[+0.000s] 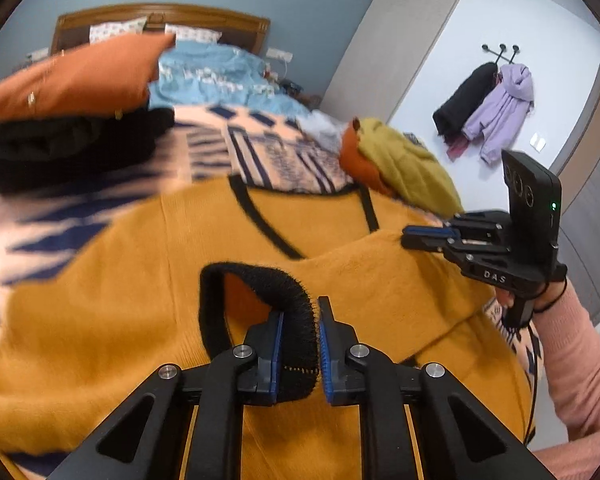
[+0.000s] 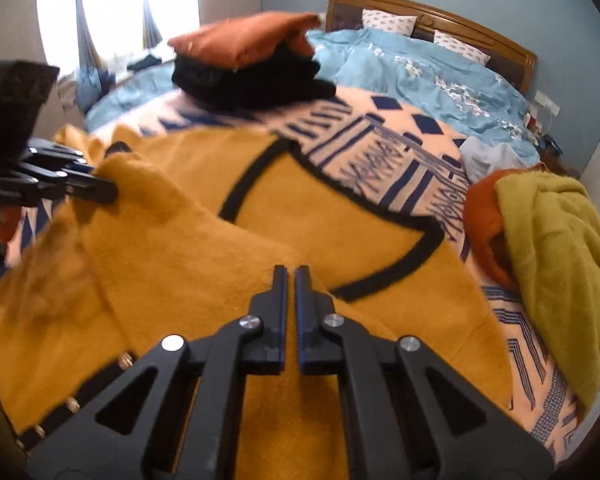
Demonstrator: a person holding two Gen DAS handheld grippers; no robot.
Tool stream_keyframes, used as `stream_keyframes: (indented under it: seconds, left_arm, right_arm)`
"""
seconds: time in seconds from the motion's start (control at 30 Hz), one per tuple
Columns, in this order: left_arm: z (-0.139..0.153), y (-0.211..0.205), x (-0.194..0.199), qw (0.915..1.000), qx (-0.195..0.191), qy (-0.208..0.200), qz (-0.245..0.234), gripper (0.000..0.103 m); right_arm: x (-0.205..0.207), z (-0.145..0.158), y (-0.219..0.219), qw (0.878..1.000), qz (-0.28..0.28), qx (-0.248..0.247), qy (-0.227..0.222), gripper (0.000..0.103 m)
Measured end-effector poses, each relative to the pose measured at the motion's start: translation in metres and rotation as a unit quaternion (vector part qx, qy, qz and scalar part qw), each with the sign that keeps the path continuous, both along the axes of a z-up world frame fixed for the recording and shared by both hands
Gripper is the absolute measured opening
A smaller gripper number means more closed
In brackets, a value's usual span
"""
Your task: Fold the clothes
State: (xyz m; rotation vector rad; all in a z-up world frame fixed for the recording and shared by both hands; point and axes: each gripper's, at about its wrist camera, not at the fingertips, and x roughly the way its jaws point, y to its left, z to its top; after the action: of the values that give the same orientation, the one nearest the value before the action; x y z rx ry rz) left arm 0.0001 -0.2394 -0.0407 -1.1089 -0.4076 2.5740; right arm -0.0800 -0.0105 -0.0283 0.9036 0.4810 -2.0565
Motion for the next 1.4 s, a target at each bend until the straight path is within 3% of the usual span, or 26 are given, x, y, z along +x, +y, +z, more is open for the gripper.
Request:
stream_keyframes:
  seconds: [0.13, 0.33, 0.43, 0.47, 0.5, 0.57, 0.63, 0.7, 0.77, 0.83, 0.97, 1.13, 1.27, 1.3, 1.4]
  left_arm:
    - [0.003, -0.006, 0.0, 0.9998, -0.014, 0.007, 0.011, 0.014]
    - [-0.019, -0.015, -0.015, 0.9989, -0.028, -0.026, 0.026, 0.014]
    - [-0.026, -0.017, -0.015, 0.9988, -0.021, -0.036, 0.024, 0.014]
    - [-0.027, -0.018, -0.014, 0.9987, -0.023, -0.037, 0.025, 0.016]
    - [-0.029, -0.018, -0.012, 0.9987, -0.023, -0.039, 0.026, 0.023]
    - [-0.03, -0.02, -0.008, 0.9985, -0.02, -0.042, 0.028, 0.031]
    - [-0.031, -0.021, -0.004, 0.9985, -0.02, -0.041, 0.029, 0.032]
    - [-0.03, -0.022, 0.0, 0.9984, -0.023, -0.041, 0.032, 0.032]
    - [-0.028, -0.023, 0.003, 0.9983, -0.027, -0.039, 0.034, 0.032]
    - [-0.024, -0.026, 0.01, 0.9981, -0.033, -0.033, 0.039, 0.035]
    - [-0.007, -0.042, 0.036, 0.9967, -0.043, -0.008, 0.069, 0.068]
    - [0.013, -0.074, 0.086, 0.9879, -0.076, 0.023, 0.133, 0.074]
    - [0.019, -0.109, 0.132, 0.972, -0.113, 0.028, 0.205, 0.078]
    - [0.019, -0.121, 0.144, 0.968, -0.111, 0.024, 0.224, 0.079]
    - [0.012, -0.16, 0.174, 0.9532, -0.09, 0.015, 0.288, 0.08]
  right_arm:
    - [-0.007, 0.003, 0.0, 1.0, -0.007, -0.007, 0.003, 0.005]
    - [-0.02, -0.007, -0.009, 0.999, -0.018, -0.011, -0.032, 0.005]
    - [-0.021, -0.013, -0.019, 0.999, -0.008, 0.001, -0.039, 0.036]
    - [-0.017, -0.017, -0.025, 0.999, 0.003, 0.014, -0.036, 0.058]
    - [-0.014, -0.02, -0.031, 0.999, 0.014, 0.026, -0.033, 0.063]
    - [-0.01, -0.027, -0.042, 0.998, 0.028, 0.049, -0.027, 0.063]
    - [-0.011, -0.036, -0.049, 0.997, 0.037, 0.066, -0.032, 0.058]
    - [-0.013, -0.04, -0.053, 0.996, 0.042, 0.069, -0.037, 0.01]
    - [-0.014, -0.039, -0.054, 0.996, 0.039, 0.07, -0.034, 0.004]
    - [-0.014, -0.031, -0.054, 0.998, 0.025, 0.064, -0.016, 0.004]
    - [-0.025, -0.022, -0.054, 0.999, -0.017, 0.045, -0.021, 0.004]
    - [-0.033, -0.035, -0.061, 0.995, -0.068, 0.074, -0.028, 0.011]
    - [-0.028, -0.023, -0.058, 0.996, -0.073, 0.017, -0.057, 0.026]
    - [-0.022, -0.017, -0.059, 0.996, -0.068, 0.008, -0.056, 0.036]
    - [-0.001, -0.004, -0.069, 0.997, -0.036, -0.02, -0.058, 0.042]
